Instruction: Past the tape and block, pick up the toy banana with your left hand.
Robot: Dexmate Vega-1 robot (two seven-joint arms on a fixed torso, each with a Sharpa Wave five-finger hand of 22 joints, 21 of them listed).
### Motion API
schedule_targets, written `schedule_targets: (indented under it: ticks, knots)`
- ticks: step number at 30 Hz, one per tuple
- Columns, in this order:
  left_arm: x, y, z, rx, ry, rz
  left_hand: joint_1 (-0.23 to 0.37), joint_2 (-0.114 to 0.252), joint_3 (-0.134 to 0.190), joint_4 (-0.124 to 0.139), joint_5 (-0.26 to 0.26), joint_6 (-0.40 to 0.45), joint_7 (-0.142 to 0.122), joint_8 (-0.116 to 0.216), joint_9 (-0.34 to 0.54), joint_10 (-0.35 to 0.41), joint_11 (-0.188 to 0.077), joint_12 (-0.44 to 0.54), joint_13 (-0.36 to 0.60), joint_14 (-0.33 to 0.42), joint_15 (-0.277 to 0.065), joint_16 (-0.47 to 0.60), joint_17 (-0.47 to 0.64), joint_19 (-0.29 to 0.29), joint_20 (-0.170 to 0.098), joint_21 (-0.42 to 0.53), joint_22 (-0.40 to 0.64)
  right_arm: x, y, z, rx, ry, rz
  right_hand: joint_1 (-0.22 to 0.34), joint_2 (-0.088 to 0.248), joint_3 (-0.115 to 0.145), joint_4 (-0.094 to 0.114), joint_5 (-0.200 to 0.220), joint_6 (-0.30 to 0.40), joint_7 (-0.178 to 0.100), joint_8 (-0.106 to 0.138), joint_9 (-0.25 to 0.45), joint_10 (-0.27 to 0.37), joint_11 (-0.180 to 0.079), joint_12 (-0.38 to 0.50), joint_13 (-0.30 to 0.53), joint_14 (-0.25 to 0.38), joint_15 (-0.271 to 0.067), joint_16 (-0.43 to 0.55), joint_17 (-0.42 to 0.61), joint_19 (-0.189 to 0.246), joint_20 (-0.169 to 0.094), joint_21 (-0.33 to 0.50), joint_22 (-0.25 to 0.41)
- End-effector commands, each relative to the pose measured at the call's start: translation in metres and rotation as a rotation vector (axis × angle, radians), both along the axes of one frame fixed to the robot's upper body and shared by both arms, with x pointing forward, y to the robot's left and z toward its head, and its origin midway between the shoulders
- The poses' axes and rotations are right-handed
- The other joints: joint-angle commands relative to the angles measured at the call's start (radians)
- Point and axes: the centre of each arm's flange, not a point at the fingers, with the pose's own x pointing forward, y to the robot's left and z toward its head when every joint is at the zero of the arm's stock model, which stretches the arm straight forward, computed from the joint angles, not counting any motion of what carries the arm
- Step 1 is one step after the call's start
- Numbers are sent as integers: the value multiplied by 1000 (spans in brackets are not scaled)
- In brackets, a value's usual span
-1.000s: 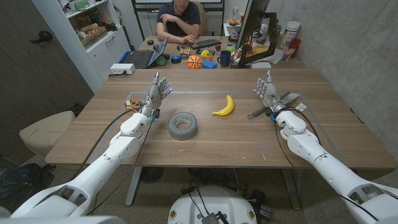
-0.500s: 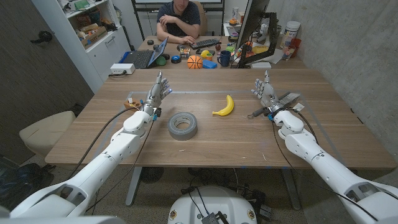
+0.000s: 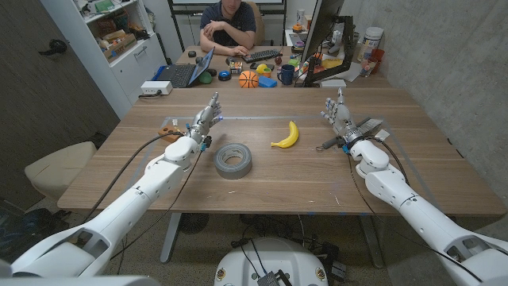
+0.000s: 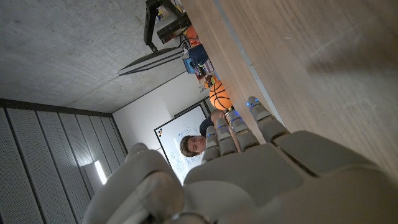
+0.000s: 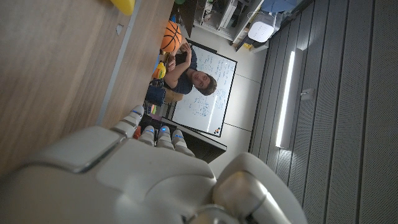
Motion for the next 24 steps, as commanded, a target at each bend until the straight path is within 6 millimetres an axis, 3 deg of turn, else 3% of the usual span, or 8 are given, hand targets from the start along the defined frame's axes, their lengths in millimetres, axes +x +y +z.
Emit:
schedule_targets:
  ticks: [1,9,24]
  knots:
    - [-8,-22,30,129,-6,41,20,-1,1,-10,-8,14,-5,6,3,15,-7,11,2,10,-3,2,4,14,1,2,5,-6,-1,-3,-3,-2,-3,3,10,-6,2,4,2,6,8,1,-4,0,5,1,-6,-2,5,4,-1,9,6,3]
    - [-13,-41,54,228,-21,44,37,3,7,-19,-13,32,-14,10,4,19,-10,10,2,13,-6,0,4,21,3,3,5,-4,1,-8,4,3,8,3,11,-7,2,4,1,6,7,1,-4,0,5,1,-6,-1,5,4,-1,10,6,3]
    - [-6,-75,80,349,-13,56,68,8,17,-38,-22,54,-30,14,6,35,-21,11,2,26,-10,0,4,36,3,5,6,-12,3,-3,1,-25,3,4,11,-9,1,5,2,6,8,1,-4,0,5,1,-5,-1,5,4,-1,10,6,3]
